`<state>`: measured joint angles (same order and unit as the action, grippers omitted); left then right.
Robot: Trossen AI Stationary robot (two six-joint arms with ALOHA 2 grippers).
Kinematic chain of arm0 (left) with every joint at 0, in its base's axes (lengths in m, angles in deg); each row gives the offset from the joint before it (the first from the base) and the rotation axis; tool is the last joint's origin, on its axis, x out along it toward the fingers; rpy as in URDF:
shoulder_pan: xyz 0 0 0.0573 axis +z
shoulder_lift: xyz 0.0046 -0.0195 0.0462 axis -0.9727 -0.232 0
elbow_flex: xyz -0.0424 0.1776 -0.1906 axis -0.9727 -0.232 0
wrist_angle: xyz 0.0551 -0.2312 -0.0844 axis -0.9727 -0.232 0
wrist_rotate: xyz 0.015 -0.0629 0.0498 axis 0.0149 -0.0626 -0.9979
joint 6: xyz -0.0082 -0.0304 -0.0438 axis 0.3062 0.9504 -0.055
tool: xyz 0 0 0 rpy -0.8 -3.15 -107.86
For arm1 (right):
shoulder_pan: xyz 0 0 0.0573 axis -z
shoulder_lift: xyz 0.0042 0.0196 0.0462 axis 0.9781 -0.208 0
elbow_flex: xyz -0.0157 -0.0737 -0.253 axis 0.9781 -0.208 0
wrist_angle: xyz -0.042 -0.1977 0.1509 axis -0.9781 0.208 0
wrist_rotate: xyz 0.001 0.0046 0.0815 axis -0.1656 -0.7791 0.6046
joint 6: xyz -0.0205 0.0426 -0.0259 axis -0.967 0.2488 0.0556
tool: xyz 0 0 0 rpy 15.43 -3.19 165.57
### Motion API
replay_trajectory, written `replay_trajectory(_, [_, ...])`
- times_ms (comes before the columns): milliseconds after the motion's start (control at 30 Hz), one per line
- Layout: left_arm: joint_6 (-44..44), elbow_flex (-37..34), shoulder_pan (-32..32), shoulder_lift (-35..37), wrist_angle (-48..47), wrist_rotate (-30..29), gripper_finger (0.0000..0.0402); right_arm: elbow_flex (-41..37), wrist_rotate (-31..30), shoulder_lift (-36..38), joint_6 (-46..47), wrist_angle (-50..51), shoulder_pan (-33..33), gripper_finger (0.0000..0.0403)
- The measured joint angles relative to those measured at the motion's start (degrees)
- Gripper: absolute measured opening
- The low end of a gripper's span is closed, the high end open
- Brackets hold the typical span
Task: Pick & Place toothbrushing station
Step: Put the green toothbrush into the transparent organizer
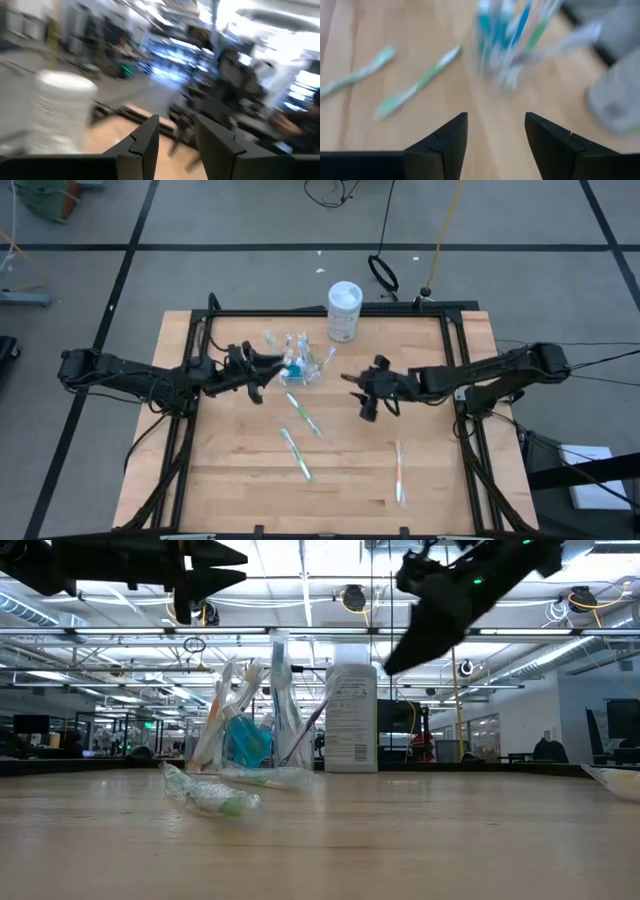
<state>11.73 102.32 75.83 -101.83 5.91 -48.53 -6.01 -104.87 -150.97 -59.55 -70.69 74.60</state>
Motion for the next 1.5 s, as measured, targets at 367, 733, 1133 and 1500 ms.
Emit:
replay_trajectory(367, [19.19,0.00,-14.63,-4.54,-17.87,9.77,0.0129,-2.01,4.17,1.27,1.55,13.40,-5.79,0.0185])
replay_trajectory(733, [67.40,0.00,-29.21,-21.91,-22.52,5.18,0.0129,-7.36,4.04,1.27,-15.40,0.58,-5.62,0.0185])
replay_trajectory(1133, [78.63,1.40,-21.91,-30.10,-26.06,2.24,0.0129,-8.79,4.04,1.25,-15.57,0.56,-5.60,0.0187])
replay_trajectory(1500, [72.53,4.51,-15.20,-30.73,-33.54,2.97,0.0129,-8.79,4.04,1.25,-15.77,-1.03,-5.60,0.0185])
